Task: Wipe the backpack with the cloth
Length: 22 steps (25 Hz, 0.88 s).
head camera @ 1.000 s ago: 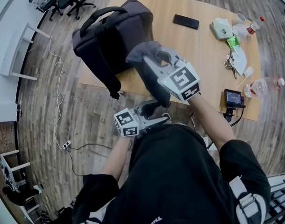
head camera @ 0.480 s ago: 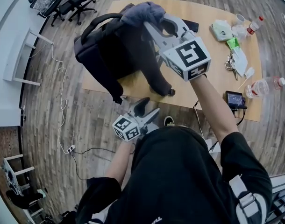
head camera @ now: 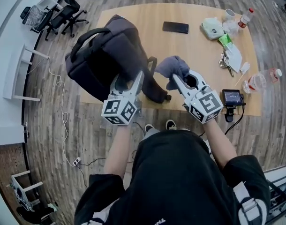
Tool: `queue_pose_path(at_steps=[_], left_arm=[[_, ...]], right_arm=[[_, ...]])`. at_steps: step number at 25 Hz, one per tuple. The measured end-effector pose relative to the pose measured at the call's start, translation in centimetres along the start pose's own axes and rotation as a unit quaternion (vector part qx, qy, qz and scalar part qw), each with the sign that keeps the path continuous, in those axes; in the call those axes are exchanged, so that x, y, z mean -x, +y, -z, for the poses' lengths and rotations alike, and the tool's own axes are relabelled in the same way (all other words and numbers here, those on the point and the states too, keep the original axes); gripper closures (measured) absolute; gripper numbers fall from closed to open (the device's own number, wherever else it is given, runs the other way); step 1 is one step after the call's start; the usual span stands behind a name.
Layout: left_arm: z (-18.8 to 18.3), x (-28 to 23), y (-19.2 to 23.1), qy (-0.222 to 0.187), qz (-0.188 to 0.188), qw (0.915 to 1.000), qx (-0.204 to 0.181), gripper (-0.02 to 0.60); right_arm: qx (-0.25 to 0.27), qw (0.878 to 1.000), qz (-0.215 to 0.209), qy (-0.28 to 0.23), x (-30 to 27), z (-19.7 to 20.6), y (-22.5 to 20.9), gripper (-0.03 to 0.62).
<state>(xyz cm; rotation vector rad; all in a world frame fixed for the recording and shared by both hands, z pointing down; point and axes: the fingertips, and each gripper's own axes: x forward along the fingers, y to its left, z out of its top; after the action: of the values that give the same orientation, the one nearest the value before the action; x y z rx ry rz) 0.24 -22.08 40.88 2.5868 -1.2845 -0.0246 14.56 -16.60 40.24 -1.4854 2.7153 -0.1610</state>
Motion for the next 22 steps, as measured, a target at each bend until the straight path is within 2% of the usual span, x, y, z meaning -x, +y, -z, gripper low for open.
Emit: queue_pose_path(at_steps=[3,4,5,6,10,14,18,22], left_arm=[[-0.2,-3.1,-0.9,0.029,-0.026,0.9992,-0.009,0.296],[-0.1,-3.7,-1.4,0.034,-0.031,0.9988,-0.016,0.409],[-0.1,-4.1,-1.9,0.036,-0.034,0.9985,-0.025,0.477],[-0.1,-4.2,-2.4,0.035,-0.035,0.9983,-0.031,0.502],[-0.1,-3.2,-3.0,0.025,-0.024,0.9994,-0.006,0.515],[0.2,-1.2,-2.1,0.031,-0.023,0.9992,-0.005,0.518],[0.5,2.0,-0.8,0.053,-0.025,0.9981,-0.015,0.518],[-0.5,6.6,3.1,0.058,-0.058,0.9965,-0.016,0.518]], right_arm=[[-0.005,1.000,0.003,0.001,1.5,0.6,0.2,0.528],[-0.004,1.000,0.005,-0.001,1.9,0.6,0.2,0.528],[-0.002,1.000,0.009,-0.003,2.3,0.4,0.2,0.528],[-0.003,1.000,0.015,-0.005,2.6,0.3,0.0,0.528],[-0.014,0.999,0.030,-0.006,3.4,0.1,-0.2,0.528],[-0.012,1.000,0.026,-0.003,3.3,0.4,0.6,0.528],[-0.006,1.000,-0.001,-0.001,2.0,0.7,2.3,0.528],[0.001,1.000,-0.031,-0.001,0.1,0.6,4.2,0.528]])
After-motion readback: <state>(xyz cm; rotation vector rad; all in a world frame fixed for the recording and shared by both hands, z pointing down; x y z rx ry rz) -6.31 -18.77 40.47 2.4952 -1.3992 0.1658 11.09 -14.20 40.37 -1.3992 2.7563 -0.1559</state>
